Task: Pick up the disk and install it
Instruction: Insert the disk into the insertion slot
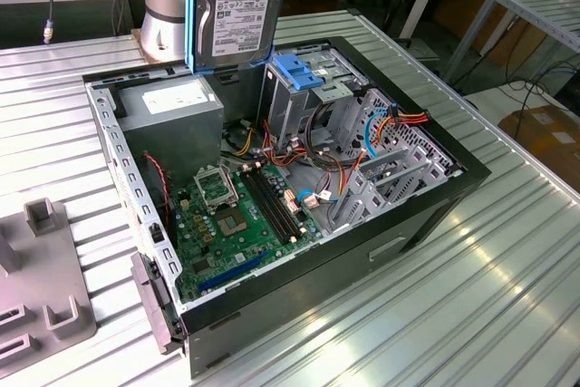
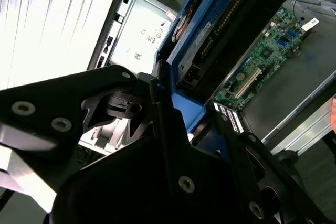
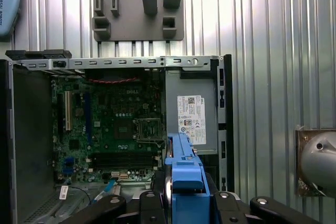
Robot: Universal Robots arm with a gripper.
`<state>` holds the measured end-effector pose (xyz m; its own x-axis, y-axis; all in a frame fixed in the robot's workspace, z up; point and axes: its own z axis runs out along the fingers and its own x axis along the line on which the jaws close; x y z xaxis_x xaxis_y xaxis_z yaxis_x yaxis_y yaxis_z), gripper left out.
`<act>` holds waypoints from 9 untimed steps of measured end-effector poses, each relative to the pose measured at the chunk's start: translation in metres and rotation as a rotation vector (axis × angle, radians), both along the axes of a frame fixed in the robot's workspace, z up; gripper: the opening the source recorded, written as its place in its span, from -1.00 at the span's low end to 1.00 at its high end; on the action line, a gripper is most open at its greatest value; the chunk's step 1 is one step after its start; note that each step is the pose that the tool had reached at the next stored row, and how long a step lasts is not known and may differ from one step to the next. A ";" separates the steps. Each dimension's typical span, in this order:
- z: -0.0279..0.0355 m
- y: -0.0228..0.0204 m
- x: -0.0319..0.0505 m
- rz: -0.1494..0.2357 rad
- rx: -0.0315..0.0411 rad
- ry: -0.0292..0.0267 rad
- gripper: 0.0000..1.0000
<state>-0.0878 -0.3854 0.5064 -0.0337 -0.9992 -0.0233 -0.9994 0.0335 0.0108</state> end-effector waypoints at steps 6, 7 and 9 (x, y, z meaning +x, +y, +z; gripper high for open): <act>0.0000 -0.0001 0.0008 0.000 0.0000 0.0001 -0.25; 0.0000 -0.0008 0.0009 0.000 0.0000 0.0001 -0.25; 0.0000 -0.0056 0.0010 0.000 -0.0001 0.0001 -0.25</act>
